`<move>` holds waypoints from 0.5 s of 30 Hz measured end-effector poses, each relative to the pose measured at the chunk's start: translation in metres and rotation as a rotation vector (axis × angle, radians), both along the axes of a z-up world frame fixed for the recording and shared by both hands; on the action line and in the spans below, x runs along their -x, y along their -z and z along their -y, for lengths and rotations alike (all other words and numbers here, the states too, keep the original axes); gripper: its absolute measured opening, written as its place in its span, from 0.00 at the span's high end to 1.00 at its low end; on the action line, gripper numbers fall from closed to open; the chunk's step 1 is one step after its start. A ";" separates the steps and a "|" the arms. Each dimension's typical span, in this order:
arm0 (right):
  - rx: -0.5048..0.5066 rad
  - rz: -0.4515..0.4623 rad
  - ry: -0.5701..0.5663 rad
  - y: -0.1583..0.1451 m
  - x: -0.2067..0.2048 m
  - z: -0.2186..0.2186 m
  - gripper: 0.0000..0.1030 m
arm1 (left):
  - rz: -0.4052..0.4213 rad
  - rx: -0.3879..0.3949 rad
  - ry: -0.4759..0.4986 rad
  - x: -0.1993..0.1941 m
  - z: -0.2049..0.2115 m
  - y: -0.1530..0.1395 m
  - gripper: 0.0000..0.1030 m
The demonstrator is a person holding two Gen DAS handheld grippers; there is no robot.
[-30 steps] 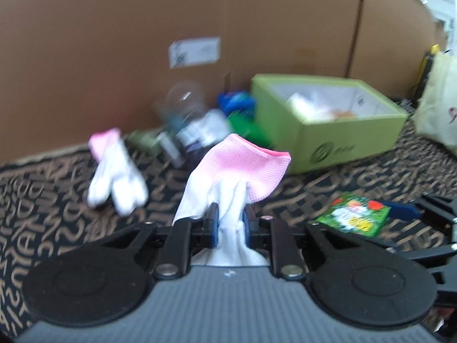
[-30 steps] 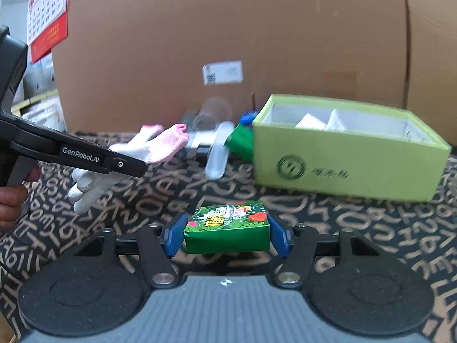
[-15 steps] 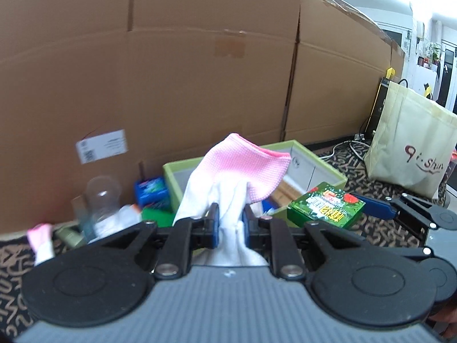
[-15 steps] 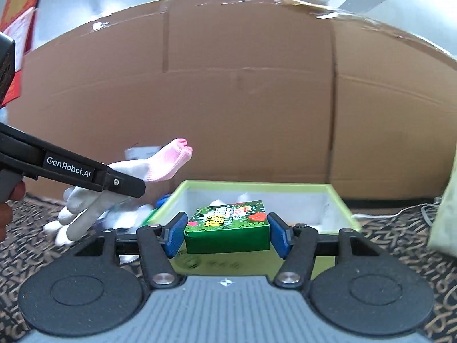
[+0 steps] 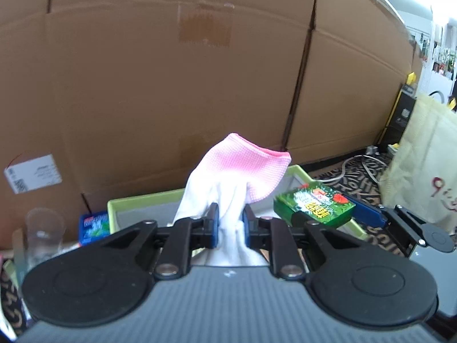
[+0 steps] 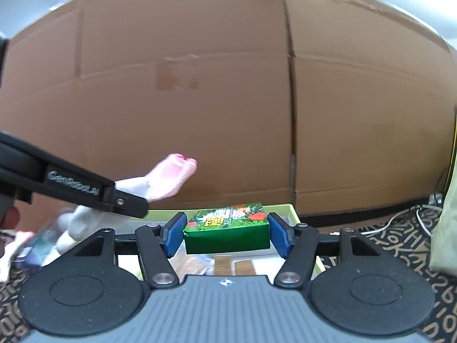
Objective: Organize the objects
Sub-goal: 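Lower the glove into the lime-green box with the left gripper while the right drops the green-red box in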
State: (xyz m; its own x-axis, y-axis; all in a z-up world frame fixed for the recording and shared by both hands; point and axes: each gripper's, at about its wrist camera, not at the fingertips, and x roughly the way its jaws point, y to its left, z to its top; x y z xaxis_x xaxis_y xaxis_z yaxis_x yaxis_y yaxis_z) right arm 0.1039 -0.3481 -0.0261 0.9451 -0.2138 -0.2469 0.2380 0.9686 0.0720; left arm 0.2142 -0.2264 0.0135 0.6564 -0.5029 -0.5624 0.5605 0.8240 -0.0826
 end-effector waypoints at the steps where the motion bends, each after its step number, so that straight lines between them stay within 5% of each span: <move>1: -0.003 -0.022 0.012 0.007 -0.008 0.005 0.34 | 0.004 -0.004 0.005 -0.005 0.002 0.006 0.63; 2: -0.007 -0.049 0.016 0.014 -0.014 0.007 0.32 | -0.001 -0.010 0.005 -0.009 0.004 0.013 0.47; 3: -0.013 -0.079 0.025 0.019 -0.018 0.011 0.30 | -0.008 -0.014 -0.018 -0.012 0.002 0.020 0.17; 4: -0.021 -0.096 0.038 0.025 -0.018 0.013 0.29 | -0.002 -0.011 -0.053 -0.012 -0.001 0.027 0.03; 8: -0.028 -0.015 0.068 0.036 0.005 0.014 0.19 | 0.044 0.016 -0.084 -0.002 -0.019 0.041 0.00; 15: -0.075 0.047 0.079 0.028 0.031 -0.002 0.17 | 0.018 0.022 -0.097 0.019 -0.037 0.040 0.00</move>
